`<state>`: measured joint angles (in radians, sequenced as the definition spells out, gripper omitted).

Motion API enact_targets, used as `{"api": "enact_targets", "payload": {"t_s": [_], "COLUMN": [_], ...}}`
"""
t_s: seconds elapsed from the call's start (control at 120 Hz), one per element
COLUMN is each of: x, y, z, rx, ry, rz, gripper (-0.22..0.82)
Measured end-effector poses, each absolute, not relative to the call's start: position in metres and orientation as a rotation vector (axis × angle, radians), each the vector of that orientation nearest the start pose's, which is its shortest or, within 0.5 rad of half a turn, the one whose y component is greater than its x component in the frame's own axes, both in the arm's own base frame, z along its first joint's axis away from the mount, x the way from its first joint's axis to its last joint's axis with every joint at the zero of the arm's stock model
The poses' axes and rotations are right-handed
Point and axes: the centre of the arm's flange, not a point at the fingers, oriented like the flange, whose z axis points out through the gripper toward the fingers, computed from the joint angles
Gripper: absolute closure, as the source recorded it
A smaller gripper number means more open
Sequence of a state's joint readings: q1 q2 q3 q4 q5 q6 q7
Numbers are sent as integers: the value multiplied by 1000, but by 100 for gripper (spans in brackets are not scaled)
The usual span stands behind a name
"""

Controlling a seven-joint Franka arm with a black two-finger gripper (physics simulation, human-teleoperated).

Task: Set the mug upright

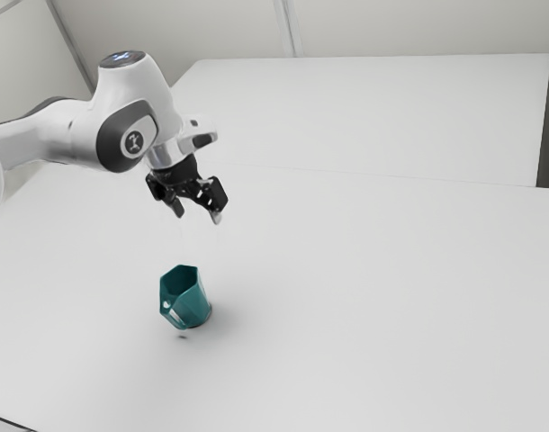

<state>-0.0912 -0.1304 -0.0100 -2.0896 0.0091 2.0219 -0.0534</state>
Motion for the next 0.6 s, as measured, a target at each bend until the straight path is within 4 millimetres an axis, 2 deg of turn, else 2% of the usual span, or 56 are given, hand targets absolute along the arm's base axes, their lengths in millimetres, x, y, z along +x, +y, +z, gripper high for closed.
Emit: {"api": "enact_targets", "payload": {"t_s": [0.183,0.45,0.6], "x": [538,551,556], "y": [-53,-47,-42], "z": [535,607,633], "rx": [-3135,-3129,-3125], "ry": [73,50,35], "rz": [-63,-51,-30], "gripper": [4,3,2]}}
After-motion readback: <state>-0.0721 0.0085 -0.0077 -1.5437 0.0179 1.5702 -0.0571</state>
